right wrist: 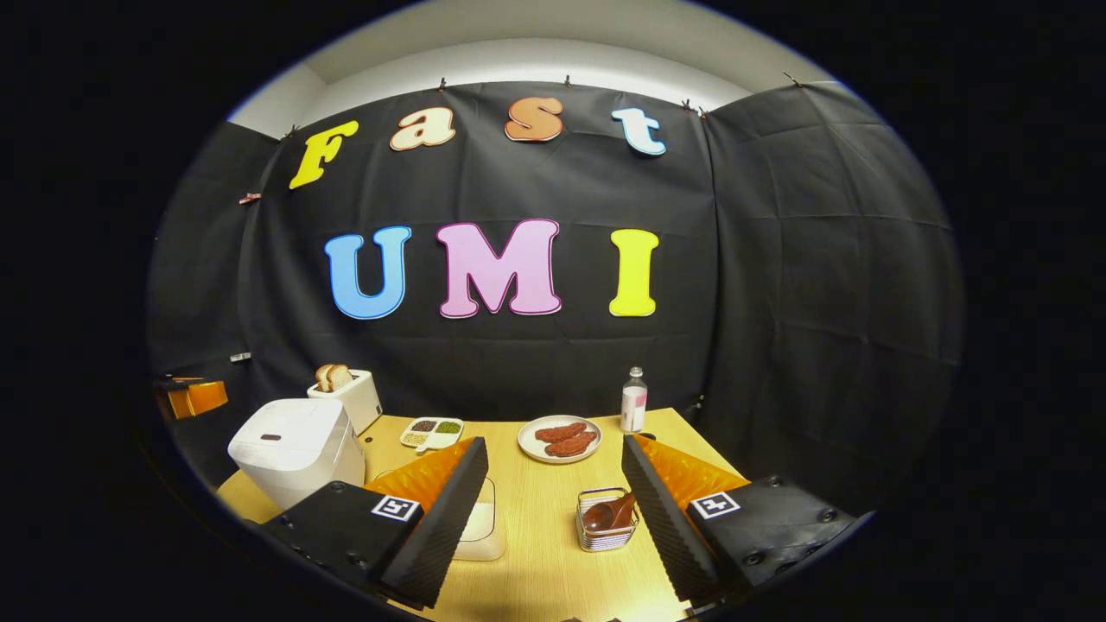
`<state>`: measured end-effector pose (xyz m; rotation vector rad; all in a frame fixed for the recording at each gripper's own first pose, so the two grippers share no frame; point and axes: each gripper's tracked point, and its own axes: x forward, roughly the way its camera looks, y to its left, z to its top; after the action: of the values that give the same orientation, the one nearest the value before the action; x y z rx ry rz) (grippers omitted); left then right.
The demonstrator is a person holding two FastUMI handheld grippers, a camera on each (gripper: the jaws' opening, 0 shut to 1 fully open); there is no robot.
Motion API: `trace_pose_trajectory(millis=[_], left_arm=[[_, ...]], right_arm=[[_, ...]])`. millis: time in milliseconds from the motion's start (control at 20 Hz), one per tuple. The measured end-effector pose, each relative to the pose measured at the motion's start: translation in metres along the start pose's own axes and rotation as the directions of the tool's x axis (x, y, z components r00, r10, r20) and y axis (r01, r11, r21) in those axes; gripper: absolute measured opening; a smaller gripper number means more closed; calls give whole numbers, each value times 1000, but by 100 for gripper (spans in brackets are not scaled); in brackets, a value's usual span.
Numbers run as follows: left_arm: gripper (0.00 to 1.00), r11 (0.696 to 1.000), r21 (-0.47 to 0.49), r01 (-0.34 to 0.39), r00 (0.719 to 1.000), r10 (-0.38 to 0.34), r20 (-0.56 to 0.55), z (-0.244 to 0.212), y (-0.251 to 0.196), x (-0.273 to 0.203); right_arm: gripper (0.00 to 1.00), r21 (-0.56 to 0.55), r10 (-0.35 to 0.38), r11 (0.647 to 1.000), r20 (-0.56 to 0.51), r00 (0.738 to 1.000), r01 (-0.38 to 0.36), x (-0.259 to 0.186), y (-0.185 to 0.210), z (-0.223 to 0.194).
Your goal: Close the left gripper, press the button to open the rice cooker; take a wooden spoon from the chopstick holder with the right hand, scoop a spoonful of rice and pour it into the rice cooker, then put the wooden spoon back into the chopstick holder.
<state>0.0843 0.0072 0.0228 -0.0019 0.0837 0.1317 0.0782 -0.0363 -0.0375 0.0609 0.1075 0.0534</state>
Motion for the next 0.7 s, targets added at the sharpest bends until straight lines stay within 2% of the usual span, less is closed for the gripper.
trace_pose_trajectory(millis=[50,100,150,300,400,550,700], left_arm=[[75,1000,-4,-13,1000,13,-11,1,7,8],[62,1000,-8,-23,1000,23,-21,1,13,16],[63,999,-14,-32,999,31,-32,1,18,24],[38,999,-29,-46,996,44,-75,-8,28,48],[29,998,-31,-47,992,43,-121,-20,34,64],[22,998,-45,-42,983,33,-181,-36,38,82],[8,999,-31,-38,971,30,-236,-54,41,96]], right_arm=[[98,-1,2,1000,-3,1000,-2,0,-3,-2],[98,0,3,1000,-8,1000,-3,1,-5,-5],[98,2,4,1000,-14,1000,-4,1,-7,-7],[98,4,3,1000,-31,1000,-3,0,-15,-14],[98,2,4,1000,-35,999,-4,-1,-19,-17],[98,-14,11,1000,-40,999,-11,-5,-23,-20],[98,-24,13,1000,-44,999,-14,-7,-26,-23]])
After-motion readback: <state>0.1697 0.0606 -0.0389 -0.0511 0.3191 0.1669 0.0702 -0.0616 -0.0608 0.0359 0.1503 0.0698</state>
